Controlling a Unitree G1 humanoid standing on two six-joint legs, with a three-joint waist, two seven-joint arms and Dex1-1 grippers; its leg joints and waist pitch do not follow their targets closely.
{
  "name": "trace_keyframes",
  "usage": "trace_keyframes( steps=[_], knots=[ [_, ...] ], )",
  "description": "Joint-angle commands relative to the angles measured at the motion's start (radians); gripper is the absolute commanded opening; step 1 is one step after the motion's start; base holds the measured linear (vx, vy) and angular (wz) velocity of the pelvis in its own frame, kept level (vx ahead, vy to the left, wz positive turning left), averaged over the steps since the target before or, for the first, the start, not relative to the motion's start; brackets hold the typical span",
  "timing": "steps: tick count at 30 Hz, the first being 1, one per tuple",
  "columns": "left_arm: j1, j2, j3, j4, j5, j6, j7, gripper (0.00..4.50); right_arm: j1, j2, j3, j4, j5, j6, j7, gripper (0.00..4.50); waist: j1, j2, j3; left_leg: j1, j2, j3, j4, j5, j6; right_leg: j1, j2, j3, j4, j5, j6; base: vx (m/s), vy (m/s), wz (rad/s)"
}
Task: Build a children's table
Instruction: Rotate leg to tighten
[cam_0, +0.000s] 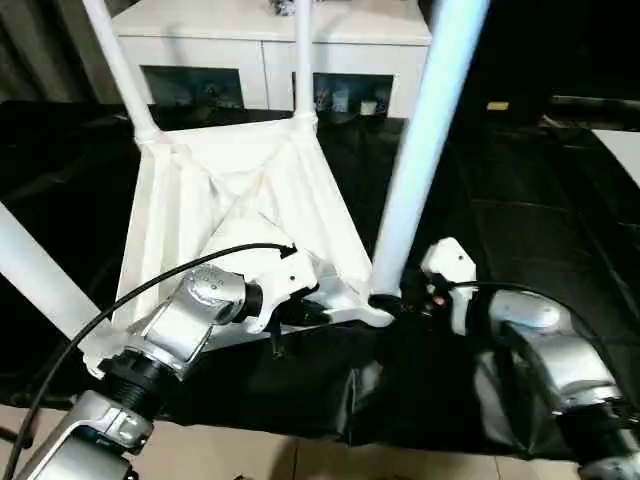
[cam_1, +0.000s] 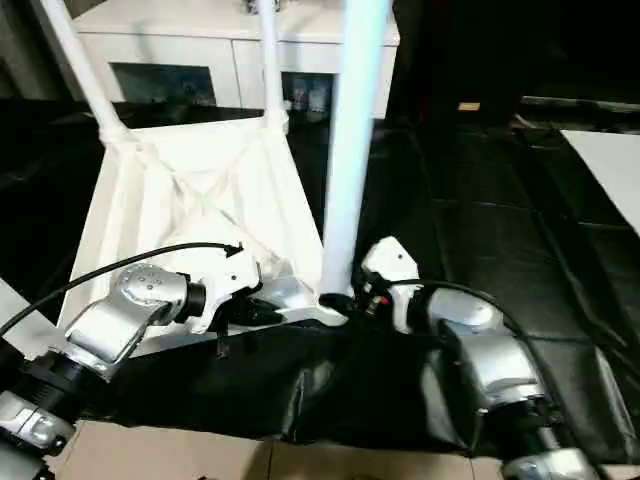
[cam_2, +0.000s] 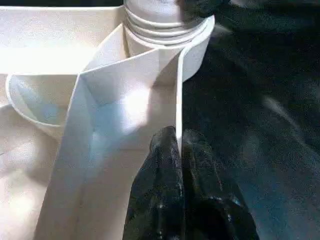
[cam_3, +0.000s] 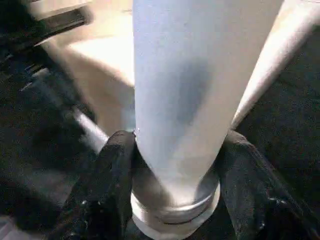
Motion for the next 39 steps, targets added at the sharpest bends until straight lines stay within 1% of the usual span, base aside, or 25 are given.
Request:
trace_keyframes(
  steps=[1, 2, 3, 5, 6, 11, 14, 16, 17, 19, 20, 21, 22, 23, 24, 25, 26, 27, 29, 30, 32, 34, 37, 38, 39],
  knots=[
    [-0.048, -0.082, 0.033, 0.074, 0.015, 0.066, 0.144, 0.0, -0.021, 0.091, -0.042, 0.085, -0.052, 0.092, -0.239, 2.08, -0.008, -0.01, -0.046, 0.009, 0.031, -0.014, -0.083, -0.375, -0.008, 0.028, -0.028, 0.011, -0.073, -0.432, -0.186, -0.054, 0.006, -0.04],
    [-0.055, -0.094, 0.04, 0.085, 0.015, 0.075, 0.163, 0.0, -0.026, 0.107, -0.05, 0.089, -0.051, 0.104, -0.267, 2.07, -0.008, -0.009, -0.047, 0.01, 0.028, -0.015, -0.082, -0.378, -0.016, 0.025, -0.028, 0.011, -0.075, -0.444, -0.18, -0.054, 0.006, -0.04],
    [-0.076, -0.126, 0.053, 0.117, 0.017, 0.095, 0.214, 0.0, -0.038, 0.152, -0.07, 0.104, -0.054, 0.131, -0.349, 2.05, -0.018, -0.013, -0.048, 0.007, 0.027, -0.019, -0.085, -0.393, -0.022, 0.027, -0.027, 0.009, -0.079, -0.467, -0.158, 0.0, 0.0, 0.0],
    [-0.109, -0.171, 0.07, 0.176, 0.027, 0.101, 0.299, 0.0, -0.057, 0.217, -0.098, 0.134, -0.051, 0.169, -0.461, 2.04, -0.022, -0.011, -0.048, 0.01, 0.022, -0.017, -0.082, -0.4, -0.017, 0.019, -0.026, 0.009, -0.086, -0.476, -0.151, 0.0, 0.0, 0.0],
    [-0.12, -0.184, 0.075, 0.196, 0.031, 0.1, 0.327, 0.0, -0.064, 0.236, -0.108, 0.144, -0.049, 0.181, -0.494, 2.03, -0.022, -0.01, -0.05, 0.012, 0.024, -0.02, -0.082, -0.405, -0.019, 0.02, -0.026, 0.008, -0.087, -0.476, -0.149, 0.0, 0.0, 0.0],
    [-0.187, -0.245, 0.086, 0.321, 0.083, 0.009, 0.494, 0.0, -0.126, 0.357, -0.189, 0.231, -0.049, 0.189, -0.75, 2.0, -0.024, -0.007, -0.051, 0.01, 0.022, -0.021, -0.084, -0.419, -0.015, 0.016, -0.025, 0.006, -0.091, -0.468, -0.134, 0.0, 0.0, 0.0],
    [-0.206, -0.249, 0.074, 0.342, 0.106, -0.01, 0.505, 0.0, -0.157, 0.373, -0.172, 0.256, -0.063, 0.18, -0.735, 1.99, -0.023, -0.005, -0.052, 0.009, 0.023, -0.022, -0.086, -0.424, -0.016, 0.018, -0.026, 0.006, -0.09, -0.446, -0.133, 0.0, 0.0, 0.0],
    [-0.199, -0.237, 0.07, 0.323, 0.103, -0.006, 0.479, 0.0, -0.165, 0.362, -0.14, 0.23, -0.065, 0.16, -0.654, 1.99, -0.02, -0.004, -0.053, 0.005, 0.025, -0.021, -0.087, -0.411, -0.011, 0.021, -0.026, 0.009, -0.084, -0.394, -0.148, 0.0, 0.0, 0.0],
    [-0.192, -0.229, 0.067, 0.31, 0.1, -0.003, 0.464, 0.0, -0.159, 0.35, -0.128, 0.201, -0.06, 0.144, -0.61, 1.99, -0.019, -0.007, -0.053, 0.005, 0.026, -0.02, -0.087, -0.406, -0.007, 0.023, -0.026, 0.009, -0.083, -0.374, -0.154, 0.0, 0.0, 0.0],
    [-0.178, -0.213, 0.061, 0.292, 0.097, -0.003, 0.444, 0.0, -0.146, 0.324, -0.114, 0.154, -0.058, 0.126, -0.567, 2.54, -0.016, -0.006, -0.055, 0.001, 0.028, -0.018, -0.085, -0.376, 0.004, 0.027, -0.029, 0.012, -0.078, -0.331, -0.169, 0.0, 0.0, 0.0],
    [-0.178, -0.213, 0.061, 0.292, 0.097, -0.003, 0.444, 0.0, -0.146, 0.324, -0.114, 0.154, -0.058, 0.126, -0.567, 2.68, -0.014, -0.006, -0.056, 0.0, 0.028, -0.018, -0.085, -0.362, 0.007, 0.03, -0.029, 0.011, -0.076, -0.311, -0.175, 0.0, 0.0, 0.0],
    [-0.164, -0.198, 0.055, 0.279, 0.098, -0.016, 0.417, 0.0, -0.134, 0.293, -0.108, 0.122, -0.063, 0.118, -0.549, 2.74, -0.014, -0.012, -0.057, -0.007, 0.027, -0.016, -0.084, -0.32, 0.02, 0.037, -0.029, 0.011, -0.071, -0.262, -0.19, 0.0, 0.0, 0.0],
    [-0.158, -0.192, 0.053, 0.271, 0.098, -0.017, 0.406, 0.0, -0.131, 0.283, -0.11, 0.116, -0.062, 0.119, -0.541, 2.74, -0.015, -0.011, -0.057, -0.012, 0.027, -0.018, -0.084, -0.31, 0.024, 0.042, -0.03, 0.01, -0.067, -0.257, -0.189, 0.0, 0.0, 0.0],
    [-0.151, -0.185, 0.051, 0.26, 0.098, -0.017, 0.392, 0.0, -0.127, 0.27, -0.113, 0.106, -0.06, 0.119, -0.53, 3.03, -0.019, -0.009, -0.061, -0.019, 0.028, -0.022, -0.086, -0.282, 0.027, 0.048, -0.031, 0.007, -0.062, -0.245, -0.187, 0.0, 0.0, 0.0],
    [-0.139, -0.172, 0.043, 0.24, 0.1, -0.024, 0.365, 0.0, -0.122, 0.252, -0.123, 0.093, -0.043, 0.127, -0.498, 3.03, -0.019, -0.006, -0.06, -0.019, 0.027, -0.021, -0.084, -0.273, 0.029, 0.046, -0.032, 0.007, -0.064, -0.243, -0.189, 0.0, 0.0, 0.0],
    [-0.122, -0.155, 0.034, 0.212, 0.095, -0.024, 0.331, 0.0, -0.114, 0.228, -0.128, 0.076, -0.023, 0.143, -0.449, 3.11, -0.015, -0.004, -0.067, -0.009, 0.03, -0.018, -0.075, -0.248, 0.042, 0.042, -0.032, 0.009, -0.061, -0.183, -0.211, 0.055, -0.01, 0.03],
    [-0.106, -0.14, 0.025, 0.185, 0.092, -0.017, 0.302, 0.0, -0.105, 0.2, -0.12, 0.061, -0.018, 0.145, -0.393, 3.16, -0.013, -0.006, -0.07, -0.008, 0.03, -0.016, -0.069, -0.216, 0.054, 0.044, -0.032, 0.011, -0.056, -0.128, -0.227, 0.055, -0.01, 0.03],
    [-0.089, -0.121, 0.012, 0.155, 0.088, -0.021, 0.265, 0.0, -0.092, 0.161, -0.098, 0.042, -0.02, 0.137, -0.324, 3.16, -0.007, -0.001, -0.072, -0.011, 0.032, -0.013, -0.063, -0.128, 0.093, 0.046, -0.028, 0.008, -0.04, 0.024, -0.277, 0.062, -0.006, 0.04],
    [-0.044, -0.086, -0.004, 0.078, 0.053, -0.024, 0.171, 0.0, -0.047, 0.063, -0.044, -0.008, -0.021, 0.107, -0.157, 3.16, 0.003, 0.0, -0.072, -0.009, 0.035, -0.012, -0.058, -0.1, 0.122, 0.054, -0.029, 0.005, -0.032, 0.095, -0.3, 0.0, 0.0, 0.0],
    [-0.032, -0.077, -0.006, 0.058, 0.042, -0.021, 0.148, 0.0, -0.034, 0.041, -0.034, -0.022, -0.016, 0.101, -0.115, 3.16, 0.007, 0.0, -0.068, -0.008, 0.036, -0.009, -0.058, -0.102, 0.136, 0.05, -0.032, 0.007, -0.033, 0.098, -0.311, 0.0, 0.0, 0.0],
    [-0.007, -0.05, -0.022, 0.016, 0.016, -0.029, 0.082, 0.0, -0.005, -0.008, -0.017, -0.052, -0.002, 0.084, -0.032, 3.16, 0.011, 0.0, -0.068, -0.004, 0.037, -0.008, -0.058, -0.116, 0.137, 0.049, -0.032, 0.006, -0.035, 0.071, -0.316, 0.0, 0.0, 0.0],
    [0.034, 0.01, -0.064, -0.055, -0.023, -0.088, -0.051, 0.0, 0.035, -0.074, 0.016, -0.089, 0.005, 0.054, 0.07, 3.16, 0.016, -0.001, -0.062, -0.003, 0.042, -0.008, -0.065, -0.173, 0.123, 0.048, -0.034, 0.004, -0.042, -0.024, -0.307, 0.0, 0.0, 0.0],
    [0.065, 0.044, -0.074, -0.129, -0.064, -0.063, -0.139, 0.0, 0.05, -0.099, 0.03, -0.101, 0.015, 0.041, 0.124, 3.16, 0.017, 0.003, -0.056, 0.007, 0.047, -0.006, -0.073, -0.251, 0.081, 0.038, -0.031, 0.004, -0.05, -0.128, -0.297, 0.0, 0.0, 0.0],
    [0.068, 0.049, -0.075, -0.137, -0.063, -0.059, -0.146, 0.0, 0.051, -0.101, 0.033, -0.101, 0.014, 0.04, 0.129, 3.16, 0.017, 0.002, -0.055, 0.007, 0.048, -0.006, -0.074, -0.262, 0.075, 0.037, -0.031, 0.004, -0.05, -0.144, -0.291, 0.0, 0.0, 0.0],
    [0.069, 0.05, -0.075, -0.137, -0.062, -0.057, -0.147, 0.0, 0.049, -0.099, 0.035, -0.099, 0.015, 0.036, 0.131, 3.16, 0.016, 0.006, -0.051, 0.006, 0.047, -0.007, -0.08, -0.297, 0.046, 0.036, -0.03, 0.003, -0.055, -0.207, -0.27, 0.0, 0.0, 0.0]
  ],
)
